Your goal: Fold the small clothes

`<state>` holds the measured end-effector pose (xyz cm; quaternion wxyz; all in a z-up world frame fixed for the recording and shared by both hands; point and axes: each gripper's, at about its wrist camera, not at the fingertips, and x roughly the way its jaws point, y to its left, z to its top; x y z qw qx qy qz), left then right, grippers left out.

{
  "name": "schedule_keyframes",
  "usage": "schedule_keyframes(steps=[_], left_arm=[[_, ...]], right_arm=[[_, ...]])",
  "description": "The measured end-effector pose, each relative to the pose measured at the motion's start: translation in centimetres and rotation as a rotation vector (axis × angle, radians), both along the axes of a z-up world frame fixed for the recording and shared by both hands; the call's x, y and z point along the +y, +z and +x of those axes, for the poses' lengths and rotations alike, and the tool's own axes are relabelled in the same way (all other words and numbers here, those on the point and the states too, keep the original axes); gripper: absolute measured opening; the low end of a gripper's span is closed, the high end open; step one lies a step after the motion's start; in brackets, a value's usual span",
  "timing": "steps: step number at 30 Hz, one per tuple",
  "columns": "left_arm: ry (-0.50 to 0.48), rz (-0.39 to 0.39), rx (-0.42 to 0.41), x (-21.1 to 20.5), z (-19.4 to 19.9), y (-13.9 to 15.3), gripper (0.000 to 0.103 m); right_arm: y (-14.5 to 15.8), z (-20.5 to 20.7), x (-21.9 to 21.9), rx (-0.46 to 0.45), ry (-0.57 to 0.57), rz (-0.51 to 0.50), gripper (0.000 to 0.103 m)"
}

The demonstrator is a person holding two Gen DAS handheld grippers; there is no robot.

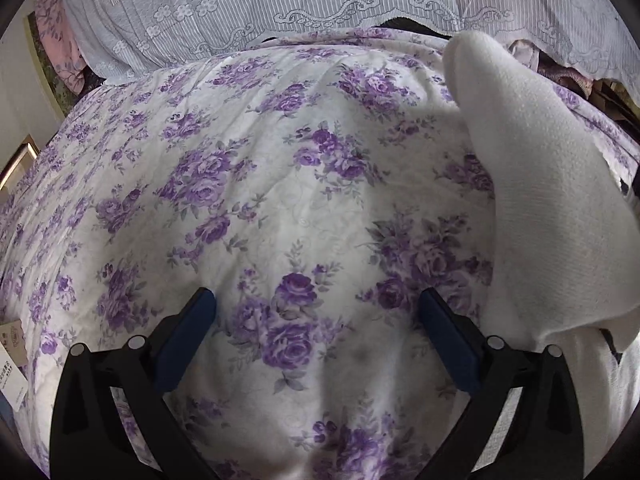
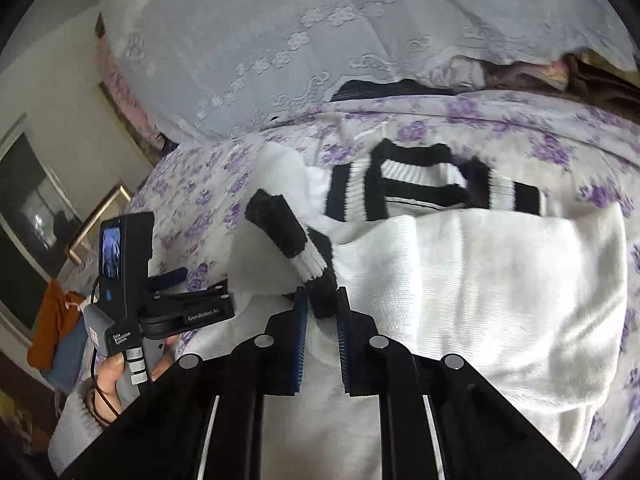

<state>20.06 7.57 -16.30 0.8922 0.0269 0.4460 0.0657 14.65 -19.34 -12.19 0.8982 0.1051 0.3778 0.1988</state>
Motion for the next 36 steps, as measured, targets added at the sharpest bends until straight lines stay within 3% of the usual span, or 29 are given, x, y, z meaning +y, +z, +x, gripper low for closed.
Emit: schedule_keyframes(steps=[4,9,12,13,14,15,18,21,23,25,28,29,30,31,34,36], left_arm=[[0.005,-0.044,-0.037,0.6,-0.4,0.8,0.099],[0.005,-0.011,-0.018,0.2,-0.2,0.4,0.099],[0.009,-0.022,-0.015,0.4,-0.2,0.4,0.099],[0.008,-0.017,-0.017,0.3,-0.2,0.4,0.099],[0.008,-0.012,-0.018,0.4,-0.2,0.4,0.099],[0.007,-0.008,-0.02,0.3,-0.2,0.4,0.099],[0.005,-0.011,-0.026,0.4,-0.3,0.5,0.099],[0.002,-0.007,-0.029,0.3,-0.3,0.6,0.099],[0.0,-0.003,-0.029,0.2,-0.4,0.6,0.099],[0.001,-0.006,-0.028,0.1,-0.4,0.6,0.099],[0.001,-0.003,-0.027,0.0,-0.4,0.6,0.099],[0.002,-0.003,-0.029,0.0,-0.4,0.6,0.099],[0.004,-0.006,-0.038,0.0,-0.5,0.8,0.098],[0.008,-0.012,-0.057,0.2,-0.7,1.1,0.098],[0.015,-0.04,-0.121,0.6,-1.3,2.3,0.098],[0.021,-0.035,-0.121,0.7,-1.2,2.4,0.098]], right_arm=[[-0.5,-0.2,-0.2,0.008,-0.023,-0.014,0.014],[0.0,0.3,1.5,-0.02,-0.063,-0.102,0.014],[-0.3,1.0,0.1,-0.002,-0.133,-0.059,0.015],[-0.4,1.1,-0.4,-0.005,-0.146,-0.044,0.02],[-0.4,1.1,-0.6,-0.003,-0.15,-0.033,0.036],[-0.4,1.0,-0.7,-0.003,-0.144,-0.023,0.041],[-0.2,0.6,0.4,-0.028,-0.085,-0.051,0.044],[0.2,1.0,2.1,-0.064,-0.067,-0.149,0.046],[0.2,2.1,2.6,-0.056,-0.065,-0.165,0.052],[0.0,3.4,2.0,-0.021,-0.1,-0.119,0.056],[-1.0,5.2,0.6,0.073,-0.117,0.056,0.056],[-1.1,5.3,0.5,0.071,-0.133,0.077,0.048],[-1.0,5.3,0.3,0.056,-0.146,0.088,0.033],[-0.9,5.3,0.2,0.054,-0.137,0.114,0.011],[1.2,4.1,-1.9,-0.044,-0.225,0.146,0.01],[2.4,2.6,-5.5,-0.102,-0.345,0.188,0.01]])
